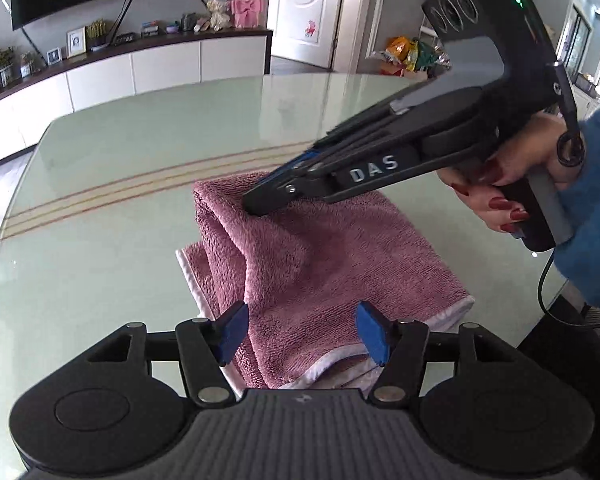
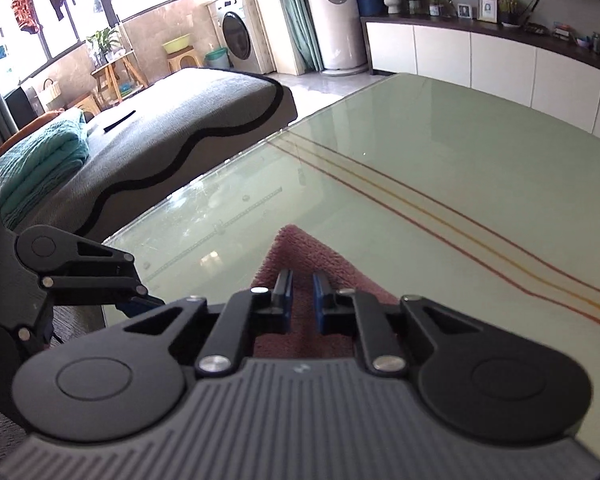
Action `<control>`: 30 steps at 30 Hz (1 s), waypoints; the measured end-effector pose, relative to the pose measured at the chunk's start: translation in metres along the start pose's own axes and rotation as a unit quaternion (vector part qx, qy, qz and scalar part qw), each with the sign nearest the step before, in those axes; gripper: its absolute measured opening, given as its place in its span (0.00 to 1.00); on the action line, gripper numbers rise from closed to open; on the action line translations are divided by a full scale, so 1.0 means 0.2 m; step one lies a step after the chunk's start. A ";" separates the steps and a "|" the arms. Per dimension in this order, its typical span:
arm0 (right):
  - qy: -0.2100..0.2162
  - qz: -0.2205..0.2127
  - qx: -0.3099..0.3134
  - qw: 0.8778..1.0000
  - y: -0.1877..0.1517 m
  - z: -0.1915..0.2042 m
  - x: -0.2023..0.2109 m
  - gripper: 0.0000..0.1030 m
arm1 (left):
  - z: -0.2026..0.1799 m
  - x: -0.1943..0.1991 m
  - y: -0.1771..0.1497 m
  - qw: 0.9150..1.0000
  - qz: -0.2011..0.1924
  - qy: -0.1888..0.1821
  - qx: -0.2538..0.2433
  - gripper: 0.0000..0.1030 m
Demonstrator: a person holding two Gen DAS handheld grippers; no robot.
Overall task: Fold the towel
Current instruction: 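Press the folded towel with the right tool while the left tool grasps its hemmed edge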
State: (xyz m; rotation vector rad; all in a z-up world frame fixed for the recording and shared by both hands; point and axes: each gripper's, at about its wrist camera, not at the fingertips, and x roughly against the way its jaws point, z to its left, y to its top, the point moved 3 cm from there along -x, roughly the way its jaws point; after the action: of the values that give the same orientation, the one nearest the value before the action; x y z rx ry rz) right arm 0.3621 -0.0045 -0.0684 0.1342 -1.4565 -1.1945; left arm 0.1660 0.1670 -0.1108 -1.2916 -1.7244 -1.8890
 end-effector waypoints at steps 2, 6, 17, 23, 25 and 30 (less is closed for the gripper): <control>0.004 0.012 0.005 1.000 0.00 0.01 -0.05 0.11 | 0.01 -0.02 -0.02 1.000 0.010 -0.001 0.011 0.61; 0.008 0.029 -0.001 1.000 -0.02 0.00 -0.12 0.11 | 0.02 -0.02 -0.06 1.000 0.013 -0.019 0.020 0.61; 0.011 0.033 -0.011 0.999 -0.05 -0.03 -0.13 0.11 | 0.11 -0.06 -0.04 0.994 0.017 -0.043 0.094 0.52; 0.010 0.032 -0.011 0.999 -0.05 -0.02 -0.13 0.11 | 0.13 -0.07 -0.05 0.991 0.030 -0.030 0.130 0.10; 0.010 0.031 -0.010 0.999 -0.05 -0.02 -0.13 0.11 | 0.11 -0.06 -0.05 0.991 0.026 -0.025 0.127 0.08; 0.023 0.026 -0.006 0.999 -0.05 0.00 -0.11 0.11 | 0.05 0.01 -0.06 0.994 0.014 -0.016 0.110 0.07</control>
State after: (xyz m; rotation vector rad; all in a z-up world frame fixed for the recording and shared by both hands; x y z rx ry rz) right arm 0.3635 0.0049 -0.0906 0.1153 -1.4055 -1.1510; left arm 0.1607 0.1799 -0.1187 -1.2596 -1.8585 -1.6187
